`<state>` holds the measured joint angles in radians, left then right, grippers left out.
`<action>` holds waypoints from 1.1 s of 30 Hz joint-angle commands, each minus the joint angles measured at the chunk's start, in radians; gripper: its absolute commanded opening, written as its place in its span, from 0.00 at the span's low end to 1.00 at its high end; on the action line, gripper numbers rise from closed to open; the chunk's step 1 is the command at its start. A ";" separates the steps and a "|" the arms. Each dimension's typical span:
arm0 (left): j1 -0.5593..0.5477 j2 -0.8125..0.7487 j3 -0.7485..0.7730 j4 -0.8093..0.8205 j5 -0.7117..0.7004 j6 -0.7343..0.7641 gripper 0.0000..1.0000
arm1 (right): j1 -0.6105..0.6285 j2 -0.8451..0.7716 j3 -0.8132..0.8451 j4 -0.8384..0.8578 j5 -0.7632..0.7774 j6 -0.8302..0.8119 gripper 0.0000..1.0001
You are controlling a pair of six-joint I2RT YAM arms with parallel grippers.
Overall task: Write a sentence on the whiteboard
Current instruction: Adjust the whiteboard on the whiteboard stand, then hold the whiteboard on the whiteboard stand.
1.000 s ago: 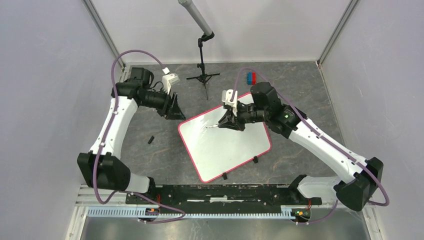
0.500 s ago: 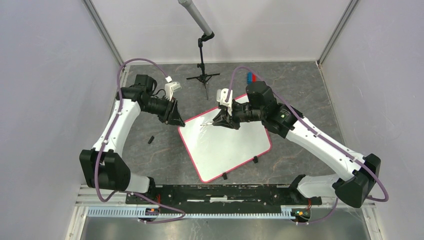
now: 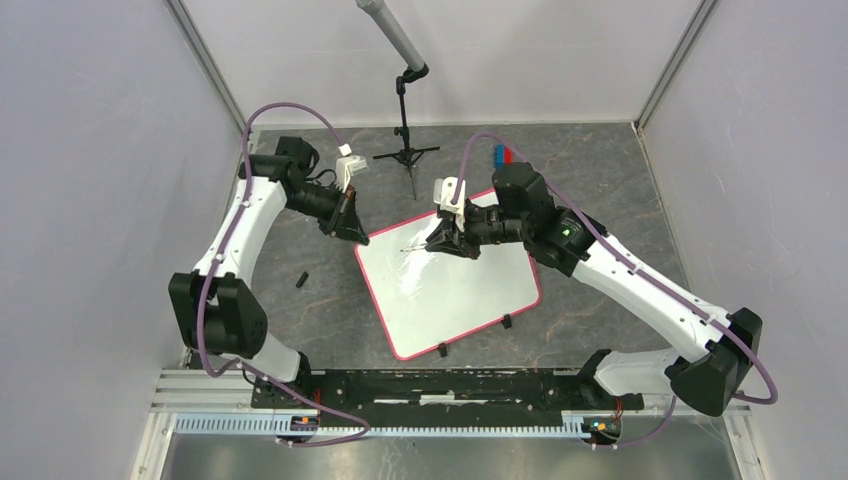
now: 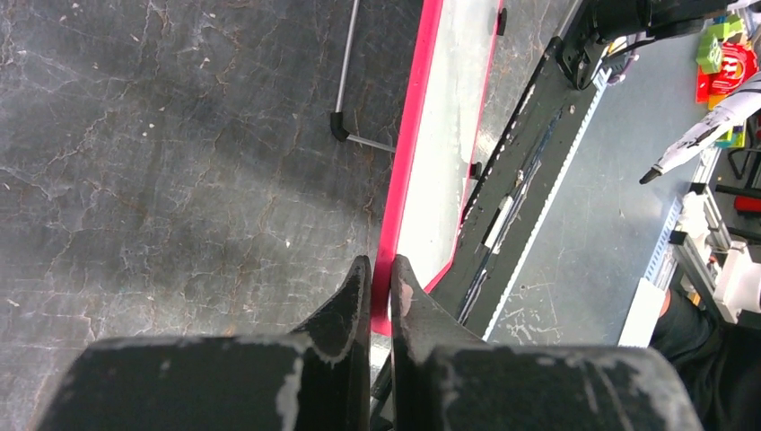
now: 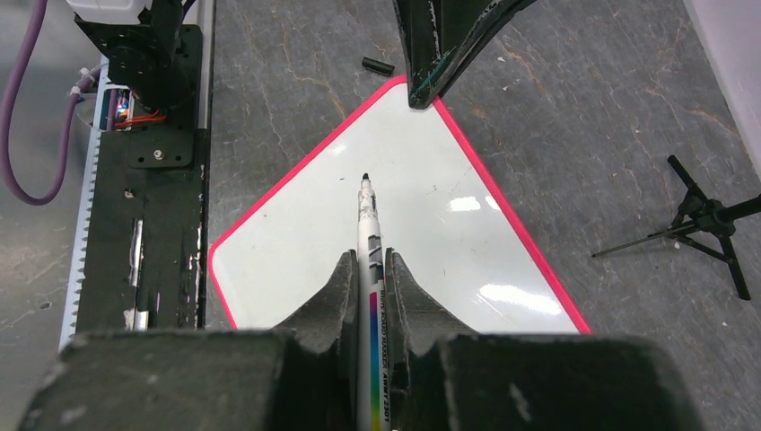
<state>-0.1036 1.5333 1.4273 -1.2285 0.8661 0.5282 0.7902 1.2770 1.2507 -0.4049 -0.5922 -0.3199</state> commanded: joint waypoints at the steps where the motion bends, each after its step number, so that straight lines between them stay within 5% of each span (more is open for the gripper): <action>1: 0.007 0.028 0.084 -0.040 -0.061 0.137 0.02 | 0.005 -0.004 0.007 0.018 -0.018 -0.004 0.00; 5: 0.007 0.052 0.112 -0.051 -0.083 0.136 0.06 | 0.012 0.005 0.010 0.030 -0.011 0.001 0.00; 10: 0.048 -0.003 0.073 -0.043 0.045 0.063 0.53 | 0.034 0.039 0.037 0.046 0.043 -0.002 0.00; 12: 0.092 -0.050 0.011 0.030 0.092 0.002 0.59 | 0.047 0.053 0.049 0.054 0.068 -0.002 0.00; 23: 0.140 -0.112 -0.157 0.146 0.181 -0.081 0.60 | 0.163 0.134 0.093 0.099 0.203 0.001 0.00; 33: 0.138 -0.098 -0.166 0.146 0.221 -0.067 0.47 | 0.235 0.194 0.096 0.073 0.306 -0.031 0.00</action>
<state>0.0372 1.4338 1.2629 -1.1072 1.0313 0.4789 1.0088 1.4620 1.3140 -0.3542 -0.3481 -0.3313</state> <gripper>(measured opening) 0.493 0.145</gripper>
